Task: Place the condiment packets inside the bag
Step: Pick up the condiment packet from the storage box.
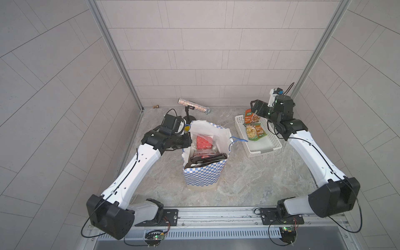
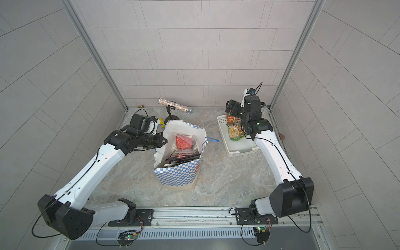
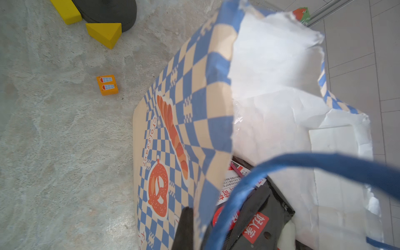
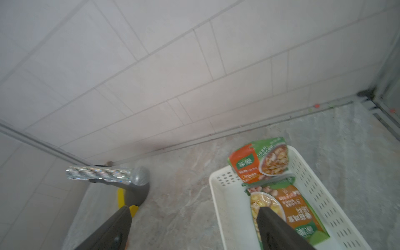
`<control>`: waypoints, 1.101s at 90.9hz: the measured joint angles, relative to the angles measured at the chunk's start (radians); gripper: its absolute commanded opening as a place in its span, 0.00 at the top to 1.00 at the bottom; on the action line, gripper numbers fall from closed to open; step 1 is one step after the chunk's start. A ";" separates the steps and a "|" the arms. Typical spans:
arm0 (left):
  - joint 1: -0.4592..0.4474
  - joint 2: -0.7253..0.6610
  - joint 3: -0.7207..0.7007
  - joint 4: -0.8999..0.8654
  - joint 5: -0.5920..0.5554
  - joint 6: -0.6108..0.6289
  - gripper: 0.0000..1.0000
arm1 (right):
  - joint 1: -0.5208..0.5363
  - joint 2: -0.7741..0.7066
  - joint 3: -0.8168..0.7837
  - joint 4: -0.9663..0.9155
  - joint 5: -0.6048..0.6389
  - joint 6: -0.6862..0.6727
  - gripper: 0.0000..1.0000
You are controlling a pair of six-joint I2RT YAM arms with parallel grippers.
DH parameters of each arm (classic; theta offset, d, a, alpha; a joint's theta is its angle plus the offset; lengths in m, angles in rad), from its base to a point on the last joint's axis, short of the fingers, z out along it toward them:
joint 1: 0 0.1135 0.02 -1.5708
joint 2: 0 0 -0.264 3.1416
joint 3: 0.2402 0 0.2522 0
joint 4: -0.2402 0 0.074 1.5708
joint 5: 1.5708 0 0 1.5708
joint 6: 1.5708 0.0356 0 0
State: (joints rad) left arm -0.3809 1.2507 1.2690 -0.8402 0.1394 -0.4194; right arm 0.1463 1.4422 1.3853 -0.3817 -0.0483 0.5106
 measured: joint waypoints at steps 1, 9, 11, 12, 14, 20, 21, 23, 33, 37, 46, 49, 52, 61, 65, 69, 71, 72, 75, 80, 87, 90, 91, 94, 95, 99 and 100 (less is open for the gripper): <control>0.000 0.000 0.000 0.002 0.001 -0.003 1.00 | -0.006 0.011 0.000 -0.005 0.000 -0.006 0.01; 0.001 0.000 0.000 0.003 -0.005 -0.023 1.00 | -0.037 0.125 0.011 -0.055 0.006 -0.045 0.00; 0.002 0.000 0.000 0.003 -0.006 -0.026 1.00 | -0.038 0.156 0.016 -0.063 0.007 -0.051 0.00; 0.002 0.000 0.000 0.002 -0.007 -0.026 1.00 | -0.039 0.170 0.019 -0.068 0.008 -0.053 0.00; 0.003 0.000 0.000 0.002 -0.008 -0.028 1.00 | -0.039 0.199 0.029 -0.077 0.009 -0.056 0.00; 0.006 0.000 0.000 0.003 -0.005 -0.027 1.00 | -0.037 0.295 0.074 -0.100 0.011 -0.058 0.00; 0.006 0.000 0.000 0.002 -0.003 -0.026 1.00 | -0.037 0.309 0.082 -0.104 0.011 -0.057 0.00; 0.007 0.000 0.000 0.003 0.002 -0.024 1.00 | -0.036 0.336 0.103 -0.111 0.013 -0.055 0.00; 0.009 -0.007 -0.020 0.018 0.037 -0.003 1.00 | -0.034 0.459 0.213 -0.120 0.024 -0.024 0.00; 0.009 -0.016 -0.035 0.024 0.045 0.008 1.00 | -0.034 0.492 0.248 -0.118 0.031 -0.011 0.00; 0.010 -0.040 -0.064 0.032 0.048 0.037 1.00 | -0.035 0.541 0.300 -0.100 0.053 0.032 0.00; 0.010 -0.049 -0.072 0.035 0.046 0.048 1.00 | -0.035 0.552 0.311 -0.093 0.061 0.045 0.00; 0.010 -0.059 -0.081 0.039 0.043 0.057 1.00 | -0.035 0.563 0.326 -0.087 0.071 0.056 0.00; 0.010 -0.081 -0.103 0.052 0.037 0.079 1.00 | -0.035 0.607 0.384 -0.078 0.095 0.080 0.01; 0.010 -0.088 -0.111 0.058 0.036 0.085 1.00 | -0.035 0.635 0.423 -0.080 0.105 0.085 0.02; 0.010 -0.090 -0.116 0.062 0.036 0.092 1.00 | -0.035 0.664 0.460 -0.084 0.111 0.087 0.03; 0.010 -0.091 -0.116 0.064 0.036 0.093 1.00 | -0.035 0.679 0.483 -0.087 0.115 0.089 0.04; 0.010 -0.091 -0.117 0.064 0.036 0.095 1.00 | -0.035 0.688 0.492 -0.089 0.116 0.088 0.04; 0.010 -0.091 -0.118 0.066 0.037 0.097 1.00 | -0.035 0.710 0.521 -0.094 0.120 0.088 0.06; 0.010 -0.091 -0.118 0.067 0.036 0.099 1.00 | -0.035 0.739 0.555 -0.109 0.125 0.089 0.11; 0.010 -0.093 -0.119 0.068 0.035 0.100 1.00 | -0.039 0.758 0.573 -0.128 0.128 0.082 0.24; 0.010 -0.093 -0.119 0.068 0.035 0.102 1.00 | -0.040 0.761 0.573 -0.140 0.127 0.078 0.32; 0.010 -0.093 -0.119 0.067 0.034 0.102 1.00 | -0.040 0.761 0.573 -0.145 0.128 0.082 0.35; 0.010 -0.094 -0.119 0.067 0.032 0.103 1.00 | -0.042 0.761 0.571 -0.156 0.127 0.079 0.46; 0.010 -0.094 -0.119 0.067 0.032 0.103 1.00 | -0.042 0.761 0.570 -0.159 0.128 0.087 0.50; 0.010 -0.095 -0.119 0.067 0.027 0.103 1.00 | -0.044 0.755 0.558 -0.159 0.128 0.074 0.67; 0.010 -0.096 -0.119 0.067 0.027 0.103 1.00 | -0.045 0.752 0.550 -0.156 0.128 0.079 0.69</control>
State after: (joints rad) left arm -0.3714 1.1549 1.1503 -0.7734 0.1665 -0.3168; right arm 0.1013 2.1944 1.9358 -0.5381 0.0799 0.5892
